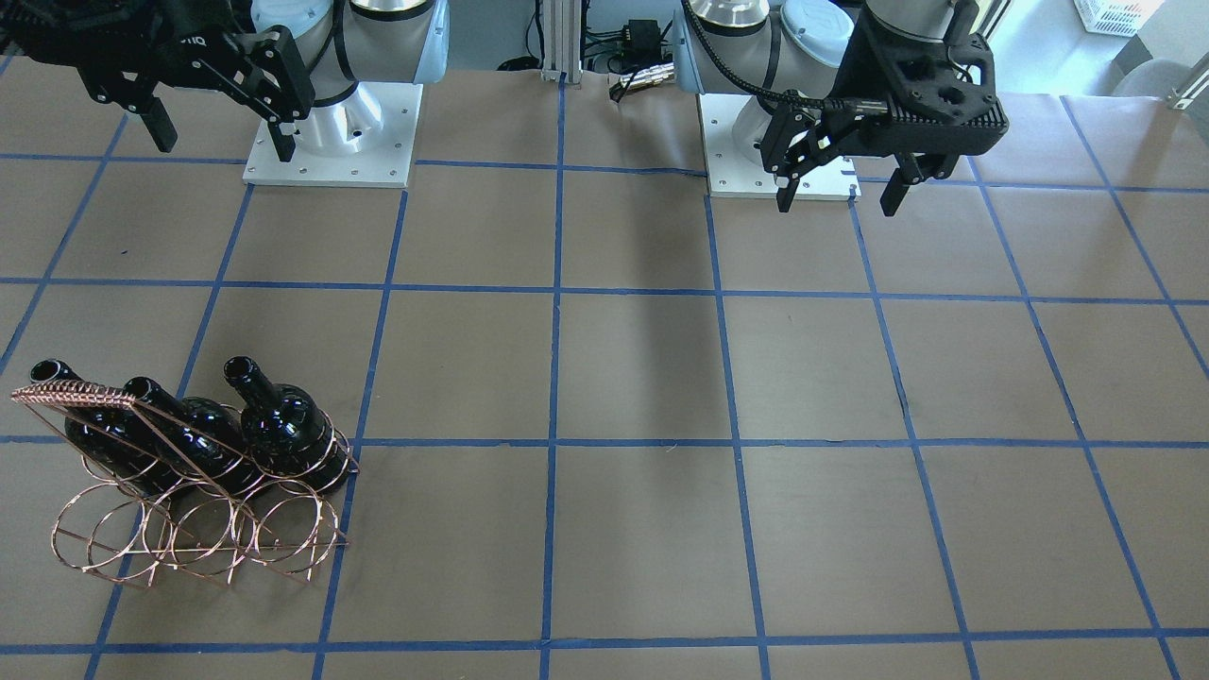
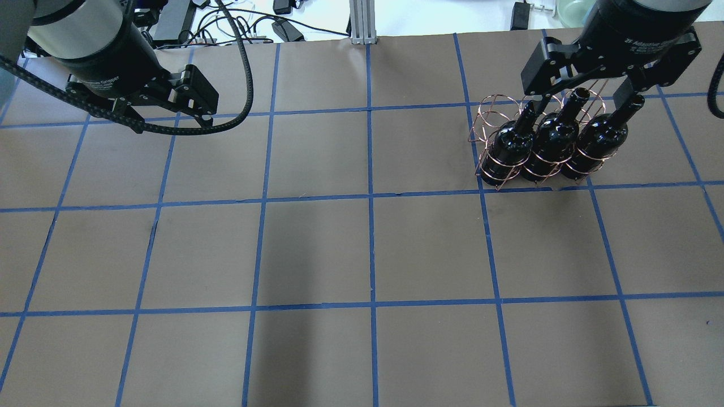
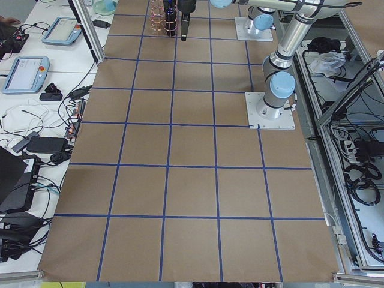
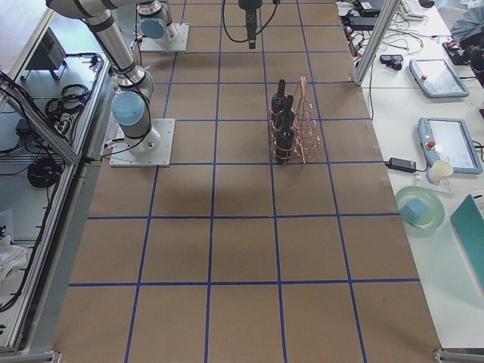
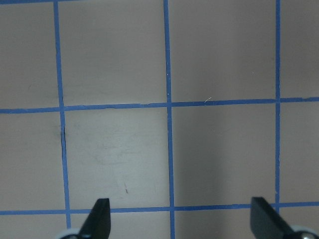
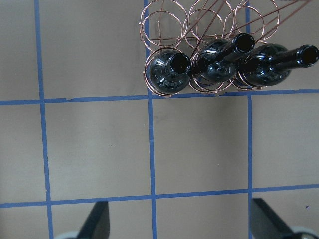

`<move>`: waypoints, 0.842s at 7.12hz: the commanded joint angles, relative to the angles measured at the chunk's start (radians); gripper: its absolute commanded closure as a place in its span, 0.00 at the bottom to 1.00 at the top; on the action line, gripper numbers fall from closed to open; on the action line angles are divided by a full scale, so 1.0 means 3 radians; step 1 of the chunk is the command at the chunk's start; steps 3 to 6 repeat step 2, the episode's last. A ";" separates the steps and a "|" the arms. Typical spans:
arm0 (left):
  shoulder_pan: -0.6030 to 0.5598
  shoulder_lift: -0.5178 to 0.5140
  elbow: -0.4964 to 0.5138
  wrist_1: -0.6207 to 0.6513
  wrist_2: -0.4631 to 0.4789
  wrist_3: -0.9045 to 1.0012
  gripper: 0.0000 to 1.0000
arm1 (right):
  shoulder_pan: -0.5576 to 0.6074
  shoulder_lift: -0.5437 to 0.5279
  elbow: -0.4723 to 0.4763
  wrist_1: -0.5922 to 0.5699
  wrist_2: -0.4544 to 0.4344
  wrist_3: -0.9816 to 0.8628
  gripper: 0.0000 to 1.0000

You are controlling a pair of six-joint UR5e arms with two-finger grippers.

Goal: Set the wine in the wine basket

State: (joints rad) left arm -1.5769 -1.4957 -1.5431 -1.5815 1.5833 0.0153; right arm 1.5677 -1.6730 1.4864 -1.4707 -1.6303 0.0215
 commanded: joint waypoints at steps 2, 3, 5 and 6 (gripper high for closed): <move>0.0000 0.0005 0.0000 0.0000 -0.0001 0.0000 0.00 | 0.0000 -0.0007 0.0000 0.0009 -0.0001 0.0000 0.00; 0.0000 0.0005 0.0000 0.0000 -0.0001 0.0000 0.00 | 0.0000 -0.0007 0.0000 0.0009 -0.0001 0.0000 0.00; 0.0000 0.0005 0.0000 0.0000 -0.0001 0.0000 0.00 | 0.0000 -0.0007 0.0000 0.0009 -0.0001 0.0000 0.00; 0.0000 0.0005 0.0000 0.0000 -0.0001 0.0000 0.00 | 0.0000 -0.0007 0.0000 0.0009 -0.0001 0.0000 0.00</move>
